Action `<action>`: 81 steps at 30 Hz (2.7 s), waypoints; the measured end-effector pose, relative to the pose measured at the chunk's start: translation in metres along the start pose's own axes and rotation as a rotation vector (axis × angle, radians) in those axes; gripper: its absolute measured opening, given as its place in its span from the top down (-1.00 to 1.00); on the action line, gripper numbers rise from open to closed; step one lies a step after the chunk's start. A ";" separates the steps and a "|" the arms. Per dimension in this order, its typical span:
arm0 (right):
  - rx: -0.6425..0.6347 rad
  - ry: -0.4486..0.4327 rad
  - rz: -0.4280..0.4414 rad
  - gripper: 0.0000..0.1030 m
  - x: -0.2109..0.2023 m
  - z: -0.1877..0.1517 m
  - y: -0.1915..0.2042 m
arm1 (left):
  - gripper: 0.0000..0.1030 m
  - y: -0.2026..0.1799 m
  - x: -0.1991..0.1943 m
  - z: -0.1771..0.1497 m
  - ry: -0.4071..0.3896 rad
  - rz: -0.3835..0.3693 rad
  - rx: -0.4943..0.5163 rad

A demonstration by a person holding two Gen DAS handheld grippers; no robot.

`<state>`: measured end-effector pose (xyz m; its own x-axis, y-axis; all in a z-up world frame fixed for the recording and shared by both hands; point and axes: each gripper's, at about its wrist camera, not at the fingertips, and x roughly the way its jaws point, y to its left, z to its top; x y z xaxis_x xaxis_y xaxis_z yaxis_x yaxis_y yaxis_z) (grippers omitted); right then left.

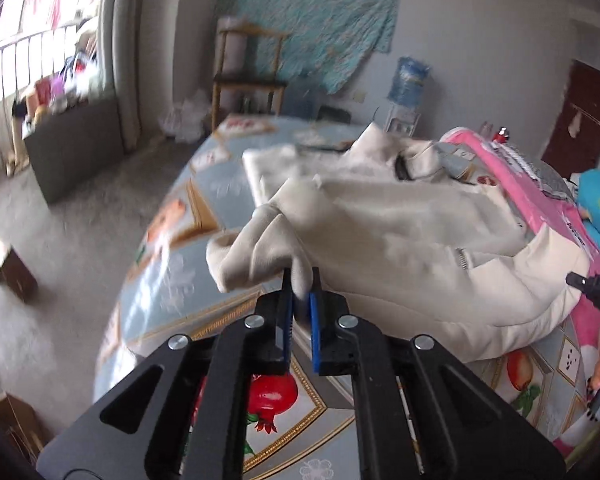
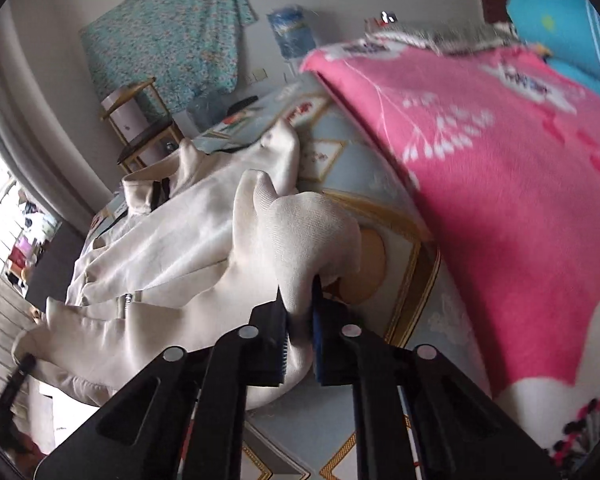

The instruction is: Fold large clothes

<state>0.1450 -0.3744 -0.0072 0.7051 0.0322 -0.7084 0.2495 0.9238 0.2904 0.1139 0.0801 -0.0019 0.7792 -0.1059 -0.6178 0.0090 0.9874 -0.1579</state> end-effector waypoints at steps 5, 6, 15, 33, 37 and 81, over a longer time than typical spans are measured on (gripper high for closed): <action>-0.049 -0.059 -0.005 0.83 -0.031 0.005 0.005 | 0.89 -0.010 -0.036 0.007 -0.059 -0.037 0.059; -0.048 -0.061 -0.004 0.83 -0.036 0.004 0.003 | 0.89 -0.011 -0.042 0.007 -0.062 -0.049 0.064; -0.048 -0.013 0.011 0.84 -0.086 -0.040 -0.023 | 0.89 -0.003 -0.096 -0.029 0.000 -0.077 0.072; -0.197 0.057 -0.016 -0.74 -0.121 -0.048 -0.032 | -0.20 0.055 -0.100 -0.060 0.148 0.056 -0.051; -0.301 -0.002 0.018 -0.88 -0.110 -0.038 0.008 | -0.30 0.046 -0.099 -0.039 0.106 0.047 -0.013; -0.470 0.595 0.042 -0.66 0.249 0.136 0.179 | -0.31 -0.091 0.276 0.154 0.529 -0.011 0.208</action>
<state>0.4551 -0.2530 -0.0444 0.1972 0.1483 -0.9691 -0.1729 0.9783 0.1145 0.4246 -0.0204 -0.0390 0.3583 -0.1079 -0.9273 0.1806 0.9825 -0.0446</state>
